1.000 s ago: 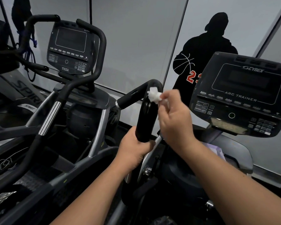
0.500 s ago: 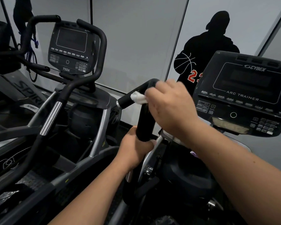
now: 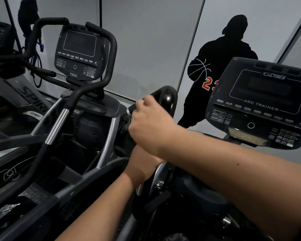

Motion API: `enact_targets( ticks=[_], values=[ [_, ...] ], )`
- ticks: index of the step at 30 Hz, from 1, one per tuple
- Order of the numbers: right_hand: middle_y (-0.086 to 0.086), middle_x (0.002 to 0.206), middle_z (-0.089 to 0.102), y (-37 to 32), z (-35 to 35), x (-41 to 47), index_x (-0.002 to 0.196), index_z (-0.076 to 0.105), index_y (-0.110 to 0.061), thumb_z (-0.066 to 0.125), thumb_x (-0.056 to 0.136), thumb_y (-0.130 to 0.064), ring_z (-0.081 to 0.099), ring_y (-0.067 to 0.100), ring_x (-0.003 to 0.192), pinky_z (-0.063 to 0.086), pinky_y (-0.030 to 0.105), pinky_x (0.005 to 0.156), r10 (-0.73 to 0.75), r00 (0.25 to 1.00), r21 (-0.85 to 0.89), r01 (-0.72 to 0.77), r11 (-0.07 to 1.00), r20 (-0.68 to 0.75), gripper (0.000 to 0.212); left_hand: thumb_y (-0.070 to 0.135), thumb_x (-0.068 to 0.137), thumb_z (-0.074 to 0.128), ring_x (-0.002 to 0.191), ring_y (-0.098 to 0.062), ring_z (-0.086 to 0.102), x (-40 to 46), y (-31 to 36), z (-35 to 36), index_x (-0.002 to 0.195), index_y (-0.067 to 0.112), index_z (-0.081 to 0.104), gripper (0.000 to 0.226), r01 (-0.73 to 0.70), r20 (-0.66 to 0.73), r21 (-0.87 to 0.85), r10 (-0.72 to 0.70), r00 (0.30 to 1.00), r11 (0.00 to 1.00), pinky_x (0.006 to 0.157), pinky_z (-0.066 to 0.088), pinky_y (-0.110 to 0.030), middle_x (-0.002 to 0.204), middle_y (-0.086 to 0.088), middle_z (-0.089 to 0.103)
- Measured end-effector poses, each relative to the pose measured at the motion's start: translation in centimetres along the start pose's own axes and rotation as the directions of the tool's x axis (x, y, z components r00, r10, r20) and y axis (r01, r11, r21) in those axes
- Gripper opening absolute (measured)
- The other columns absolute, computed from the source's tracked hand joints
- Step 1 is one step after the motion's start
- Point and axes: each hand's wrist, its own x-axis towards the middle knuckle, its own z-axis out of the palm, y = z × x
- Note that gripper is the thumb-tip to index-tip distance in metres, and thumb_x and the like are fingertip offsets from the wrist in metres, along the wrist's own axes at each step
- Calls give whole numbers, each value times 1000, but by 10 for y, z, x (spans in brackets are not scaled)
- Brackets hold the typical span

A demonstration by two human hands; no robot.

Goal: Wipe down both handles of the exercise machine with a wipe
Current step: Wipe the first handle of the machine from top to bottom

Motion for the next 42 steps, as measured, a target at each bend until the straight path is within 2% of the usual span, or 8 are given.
enact_targets(
  ticks=[3,7,10,16,20,24,31,42],
  values=[
    [-1,71,46,21,-3,11,73,52,-21,50,93,-18,35,24,83,22,40,76,136,988,12,-135,991,-75,20,29,73,76,77,-4,63,0,-1,0,94,15,69,26,51,-27,-182,-57,998,982,65,43,-14,84,7,73],
    [2,86,50,-13,1,-4,88,57,-25,50,97,-24,36,26,88,22,41,79,-18,1000,22,18,1000,-11,11,24,95,56,96,-11,52,-2,5,-1,111,2,66,29,1,-63,56,2,998,998,70,32,-21,100,-3,60],
    [4,85,59,12,11,-7,90,60,-19,53,89,-15,49,27,89,28,42,78,117,981,138,-96,986,-152,8,23,81,68,73,-4,54,0,-4,4,85,14,66,10,-61,-128,2,60,990,998,59,39,-14,79,4,69],
    [7,64,49,-24,58,-52,76,55,-11,41,84,-2,43,23,61,29,38,61,160,845,232,-44,972,-510,18,-1,92,65,96,17,54,-6,-2,-3,134,7,52,44,-52,102,87,43,994,995,88,39,-1,108,17,54],
    [9,67,48,1,70,-51,84,57,-11,47,90,-4,43,28,60,31,41,58,493,664,423,-282,861,-561,13,16,80,73,54,-2,50,1,4,-2,82,21,56,18,11,14,-90,-10,1000,996,54,41,-22,65,0,61],
    [9,70,46,-44,89,-65,90,44,-13,49,87,-4,38,27,60,30,40,56,538,698,583,-211,785,-473,11,15,84,66,44,4,49,-1,3,0,77,16,55,13,107,66,-126,-100,993,986,42,34,-10,59,3,55],
    [-9,70,49,-22,81,-54,96,39,-28,46,99,-16,51,18,65,39,38,58,848,531,984,-149,103,-8,14,33,67,78,69,-10,61,-4,-1,-1,90,21,62,31,176,42,-264,-171,984,948,65,51,-32,80,-2,71],
    [-3,81,58,-24,78,-49,91,56,-14,55,97,-7,54,8,73,46,28,67,766,510,870,64,-488,392,9,33,59,72,73,-21,65,-1,-3,4,90,21,62,34,196,3,-255,-202,979,947,68,54,-37,78,1,70]
  ],
)
